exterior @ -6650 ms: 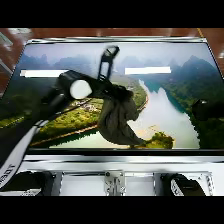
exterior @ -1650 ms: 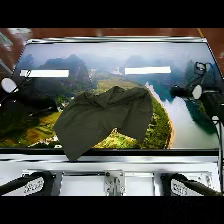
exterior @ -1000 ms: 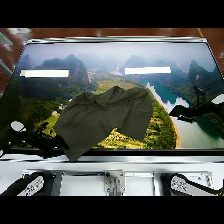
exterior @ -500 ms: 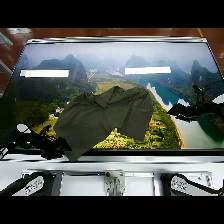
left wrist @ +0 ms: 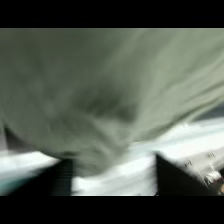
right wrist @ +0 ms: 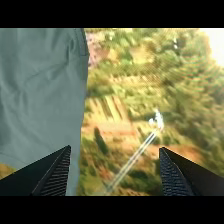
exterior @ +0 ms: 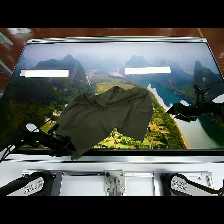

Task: Fold the shirts.

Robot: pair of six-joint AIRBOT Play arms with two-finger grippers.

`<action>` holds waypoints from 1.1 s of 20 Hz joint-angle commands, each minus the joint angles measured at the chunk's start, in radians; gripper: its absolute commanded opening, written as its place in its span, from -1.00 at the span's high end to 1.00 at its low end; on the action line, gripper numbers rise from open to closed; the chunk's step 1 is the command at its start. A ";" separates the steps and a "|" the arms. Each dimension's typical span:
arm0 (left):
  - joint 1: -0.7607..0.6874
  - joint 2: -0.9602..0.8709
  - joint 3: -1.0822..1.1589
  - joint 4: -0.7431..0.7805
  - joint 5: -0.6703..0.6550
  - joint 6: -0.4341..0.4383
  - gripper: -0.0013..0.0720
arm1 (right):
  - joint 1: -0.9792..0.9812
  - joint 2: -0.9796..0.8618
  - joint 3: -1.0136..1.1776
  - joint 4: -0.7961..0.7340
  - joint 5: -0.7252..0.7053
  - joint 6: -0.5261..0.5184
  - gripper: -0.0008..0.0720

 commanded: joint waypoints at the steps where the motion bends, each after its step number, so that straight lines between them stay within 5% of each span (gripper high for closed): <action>1: -0.043 -0.010 0.001 -0.032 0.103 -0.033 0.52 | 0.032 -0.005 0.000 -0.016 -0.016 0.057 -0.79; 4: -0.043 0.009 0.037 -0.041 0.066 0.003 0.86 | 0.127 -0.045 -0.002 -0.042 -0.046 0.063 -0.79; 9: -0.042 0.120 0.139 -0.029 0.037 0.003 0.86 | 0.168 -0.154 -0.002 0.026 -0.169 0.120 -0.79; 20: -0.043 0.232 0.189 -0.037 -0.018 0.003 0.86 | 0.247 -0.330 -0.002 0.362 -0.393 0.051 -0.77; 22: -0.043 0.232 0.190 -0.037 -0.009 0.004 0.86 | 0.260 -0.336 -0.002 0.409 -0.385 0.022 0.18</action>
